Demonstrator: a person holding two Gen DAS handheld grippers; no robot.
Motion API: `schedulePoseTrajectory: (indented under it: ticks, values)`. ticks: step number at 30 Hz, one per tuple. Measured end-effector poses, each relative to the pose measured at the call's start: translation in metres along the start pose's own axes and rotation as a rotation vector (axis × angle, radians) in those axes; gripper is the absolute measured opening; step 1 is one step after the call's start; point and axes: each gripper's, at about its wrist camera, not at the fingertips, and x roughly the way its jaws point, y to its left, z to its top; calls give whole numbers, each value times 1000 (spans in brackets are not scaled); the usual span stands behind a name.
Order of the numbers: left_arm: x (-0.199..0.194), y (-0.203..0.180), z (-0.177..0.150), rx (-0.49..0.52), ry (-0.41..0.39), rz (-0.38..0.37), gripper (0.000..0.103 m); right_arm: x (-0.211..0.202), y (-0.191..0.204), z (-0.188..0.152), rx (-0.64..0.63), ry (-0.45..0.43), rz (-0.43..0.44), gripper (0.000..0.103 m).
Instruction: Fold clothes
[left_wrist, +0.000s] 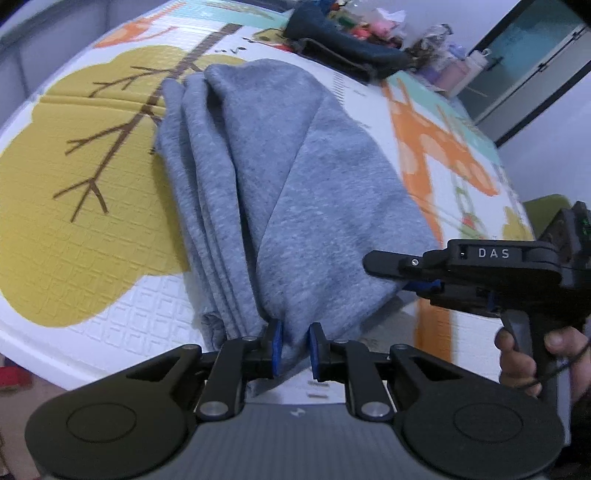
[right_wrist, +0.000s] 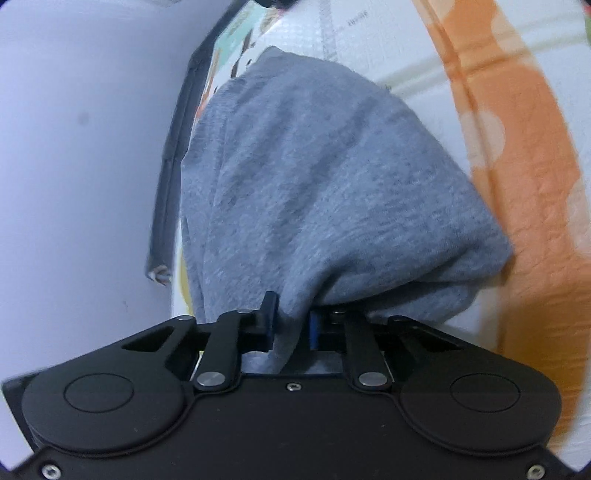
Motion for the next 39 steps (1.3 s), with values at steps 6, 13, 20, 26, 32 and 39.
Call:
schedulePoseTrajectory:
  ticks: [6,13,20,26,32,39]
  values:
    - [-1,0,-3,-13,29,-84,23,-18,13,1,-113,51,-78,13]
    - [3,-28,-3,109,62,-139,28,-33,24,7,-212,87,-180,13]
    - [2,-54,0,200,60,-162,30,-56,22,8,-303,79,-277,13]
    - [2,-59,11,190,26,-151,30,-87,11,10,-363,73,-367,12]
    - [4,-62,36,141,-56,-127,30,-110,4,15,-422,60,-475,9]
    - [21,-80,67,168,-103,-82,30,-125,-6,16,-444,28,-586,5]
